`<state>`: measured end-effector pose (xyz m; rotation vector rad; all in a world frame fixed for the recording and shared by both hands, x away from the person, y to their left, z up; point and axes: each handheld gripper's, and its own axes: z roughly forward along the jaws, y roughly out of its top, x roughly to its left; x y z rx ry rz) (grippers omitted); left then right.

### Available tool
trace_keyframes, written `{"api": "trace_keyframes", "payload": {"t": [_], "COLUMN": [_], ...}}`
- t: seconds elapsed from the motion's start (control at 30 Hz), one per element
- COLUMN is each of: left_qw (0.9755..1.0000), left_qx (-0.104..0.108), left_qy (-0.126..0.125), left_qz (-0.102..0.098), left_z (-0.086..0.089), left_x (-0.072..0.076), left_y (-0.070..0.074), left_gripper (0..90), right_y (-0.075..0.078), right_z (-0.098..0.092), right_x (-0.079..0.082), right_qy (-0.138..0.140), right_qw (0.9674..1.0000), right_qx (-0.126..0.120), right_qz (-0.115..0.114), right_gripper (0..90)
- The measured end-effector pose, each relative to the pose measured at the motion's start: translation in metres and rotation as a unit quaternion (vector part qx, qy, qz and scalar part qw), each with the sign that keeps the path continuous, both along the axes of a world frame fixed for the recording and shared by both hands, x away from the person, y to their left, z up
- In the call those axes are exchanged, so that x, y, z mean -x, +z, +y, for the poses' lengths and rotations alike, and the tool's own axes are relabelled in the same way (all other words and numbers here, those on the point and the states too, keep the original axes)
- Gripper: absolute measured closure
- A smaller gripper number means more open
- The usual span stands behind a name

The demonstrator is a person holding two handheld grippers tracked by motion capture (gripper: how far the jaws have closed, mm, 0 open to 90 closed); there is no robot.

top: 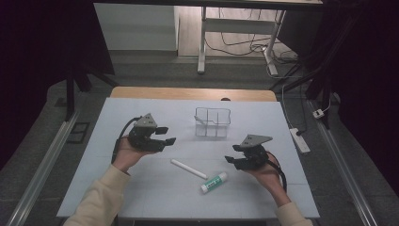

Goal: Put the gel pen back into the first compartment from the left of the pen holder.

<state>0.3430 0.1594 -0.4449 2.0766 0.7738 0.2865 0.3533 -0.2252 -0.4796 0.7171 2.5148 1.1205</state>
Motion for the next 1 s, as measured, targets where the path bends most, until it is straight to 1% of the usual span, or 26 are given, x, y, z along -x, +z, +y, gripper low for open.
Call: {"api": "trace_keyframes", "payload": {"t": [0.03,0.27,0.33,0.37,0.47,0.67,0.83,0.93,1.0], "left_qw": [1.0000,0.9999,0.9998,0.9998,0.9997,0.9993,0.9988,0.9985,0.9983], "left_qx": [0.000,-0.004,-0.001,-0.002,-0.002,-0.015,-0.020,-0.017,-0.016], "left_qy": [0.001,0.011,0.016,0.018,0.022,0.035,0.045,0.053,0.056], "left_qz": [0.001,0.010,0.008,0.007,0.003,-0.003,0.000,0.003,0.006], "left_z": [0.002,0.014,0.018,0.019,0.024,0.034,0.045,0.050,0.053], "left_x": [0.002,0.017,0.022,0.025,0.033,0.050,0.065,0.072,0.075], "left_y": [-0.002,-0.015,-0.019,-0.020,-0.024,-0.032,-0.041,-0.046,-0.048], "left_gripper": [42.8,42.0,42.0,42.0,41.9,40.6,39.5,39.2,38.9], "right_y": [0.000,0.000,0.000,0.000,-0.001,-0.002,-0.002,-0.003,-0.003], "right_z": [0.000,0.000,0.000,0.000,0.001,0.002,0.002,0.003,0.005], "right_x": [0.000,0.000,0.000,0.000,0.000,0.000,0.000,0.000,0.001], "right_qy": [0.001,-0.001,-0.001,-0.001,0.002,0.006,0.008,0.011,0.014], "right_qw": [1.0000,1.0000,1.0000,1.0000,1.0000,1.0000,0.9999,0.9999,0.9999], "right_qx": [-0.004,-0.005,-0.005,-0.001,-0.003,-0.002,-0.001,-0.004,0.000], "right_qz": [0.002,0.002,0.002,0.000,0.003,0.006,0.008,0.010,0.010], "right_gripper": [43.0,43.0,43.0,43.0,43.0,42.9,42.8,42.7,42.5]}}
